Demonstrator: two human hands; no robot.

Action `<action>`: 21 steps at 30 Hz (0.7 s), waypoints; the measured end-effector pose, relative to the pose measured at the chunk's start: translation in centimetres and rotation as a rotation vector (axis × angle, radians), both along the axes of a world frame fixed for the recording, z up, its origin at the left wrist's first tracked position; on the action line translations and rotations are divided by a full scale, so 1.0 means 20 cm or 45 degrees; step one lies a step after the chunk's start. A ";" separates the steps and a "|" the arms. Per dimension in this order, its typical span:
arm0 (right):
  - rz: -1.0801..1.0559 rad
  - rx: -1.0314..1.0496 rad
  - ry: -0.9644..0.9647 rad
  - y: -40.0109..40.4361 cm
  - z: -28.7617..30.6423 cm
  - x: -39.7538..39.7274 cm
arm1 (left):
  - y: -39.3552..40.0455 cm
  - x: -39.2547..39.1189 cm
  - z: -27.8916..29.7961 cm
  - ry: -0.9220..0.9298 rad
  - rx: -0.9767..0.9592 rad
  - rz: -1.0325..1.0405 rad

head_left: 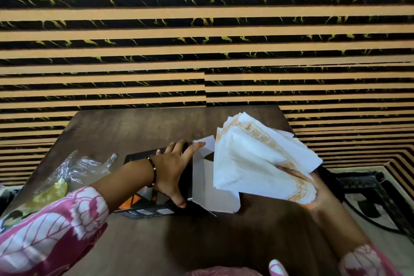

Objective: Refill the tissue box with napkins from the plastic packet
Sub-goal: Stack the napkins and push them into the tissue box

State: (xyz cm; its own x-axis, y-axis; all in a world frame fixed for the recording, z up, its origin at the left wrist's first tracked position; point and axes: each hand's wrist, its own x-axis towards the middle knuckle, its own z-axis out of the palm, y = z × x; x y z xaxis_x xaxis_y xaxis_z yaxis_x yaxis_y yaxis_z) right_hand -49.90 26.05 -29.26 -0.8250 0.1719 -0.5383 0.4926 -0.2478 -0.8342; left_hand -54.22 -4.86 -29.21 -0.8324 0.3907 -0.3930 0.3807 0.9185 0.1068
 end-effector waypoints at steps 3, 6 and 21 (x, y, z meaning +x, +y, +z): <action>0.009 -0.064 0.044 -0.07 0.19 -0.10 | 0.00 0.01 0.08 0.105 0.299 0.026; 0.336 -0.015 0.165 -0.03 0.23 -0.17 | 0.00 0.04 0.07 0.189 0.529 0.048; 0.522 0.129 0.044 -0.11 0.29 -0.37 | -0.06 0.09 0.01 0.339 0.754 0.096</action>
State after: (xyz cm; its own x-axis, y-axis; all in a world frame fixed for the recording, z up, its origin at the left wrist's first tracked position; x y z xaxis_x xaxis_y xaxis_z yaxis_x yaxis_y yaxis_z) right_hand -57.29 23.78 -23.53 -0.8535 -0.1233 -0.5063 0.5046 0.0470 -0.8621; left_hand -52.37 -6.09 -28.92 -0.9051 0.4145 0.0944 0.4009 0.7584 0.5139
